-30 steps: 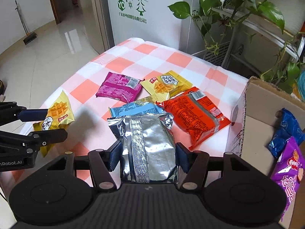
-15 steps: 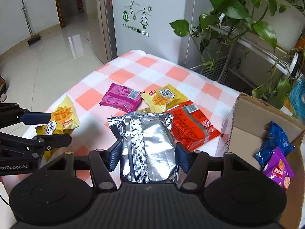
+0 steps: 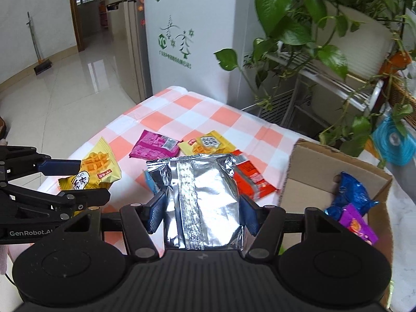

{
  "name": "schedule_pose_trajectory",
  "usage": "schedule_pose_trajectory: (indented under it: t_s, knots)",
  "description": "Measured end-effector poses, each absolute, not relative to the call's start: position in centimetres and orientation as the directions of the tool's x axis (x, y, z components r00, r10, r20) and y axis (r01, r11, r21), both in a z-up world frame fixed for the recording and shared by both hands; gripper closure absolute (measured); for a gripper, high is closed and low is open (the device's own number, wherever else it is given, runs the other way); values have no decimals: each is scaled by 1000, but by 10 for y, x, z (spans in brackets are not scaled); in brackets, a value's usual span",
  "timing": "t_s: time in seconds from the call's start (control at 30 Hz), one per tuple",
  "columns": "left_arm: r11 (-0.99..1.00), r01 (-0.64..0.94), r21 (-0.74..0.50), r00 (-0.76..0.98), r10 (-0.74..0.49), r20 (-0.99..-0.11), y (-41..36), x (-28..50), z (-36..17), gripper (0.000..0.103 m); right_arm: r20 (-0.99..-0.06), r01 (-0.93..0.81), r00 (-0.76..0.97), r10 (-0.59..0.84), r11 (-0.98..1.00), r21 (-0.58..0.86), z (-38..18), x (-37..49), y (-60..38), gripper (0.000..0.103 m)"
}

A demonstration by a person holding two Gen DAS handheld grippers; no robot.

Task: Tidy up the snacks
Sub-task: 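Carry the yellow waffle packet and silver foil bag into the box and release both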

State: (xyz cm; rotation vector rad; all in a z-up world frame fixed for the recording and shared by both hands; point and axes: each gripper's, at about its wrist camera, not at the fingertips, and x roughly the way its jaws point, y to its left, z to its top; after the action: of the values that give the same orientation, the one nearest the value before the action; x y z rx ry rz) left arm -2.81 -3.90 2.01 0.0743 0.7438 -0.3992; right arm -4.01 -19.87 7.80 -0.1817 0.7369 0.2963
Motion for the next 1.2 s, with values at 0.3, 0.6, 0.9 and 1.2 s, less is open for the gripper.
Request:
schedule_pose_trajectory:
  t_s: [0.3,0.6,0.9,1.2]
  knots:
    - [904,422,-72,665,-363,-653,-67,-28,32,49,-663,-250,734,149,966,-59,87,-57,-225,36]
    - [877,475,-76,652,-408,-639,-104,-25,42,49,-633,-164,768,97,985,-48,99,-80,-257,36]
    - [848,527,-61,636,-441,-633,-150,-16,46,49,-624,-1,782,-14,1000,-23,102,-92,-299,36]
    - [823,564,-73,602,-470,-646,-197,5,44,49,-634,59,771,-67,998,-34,101,-90,-312,36]
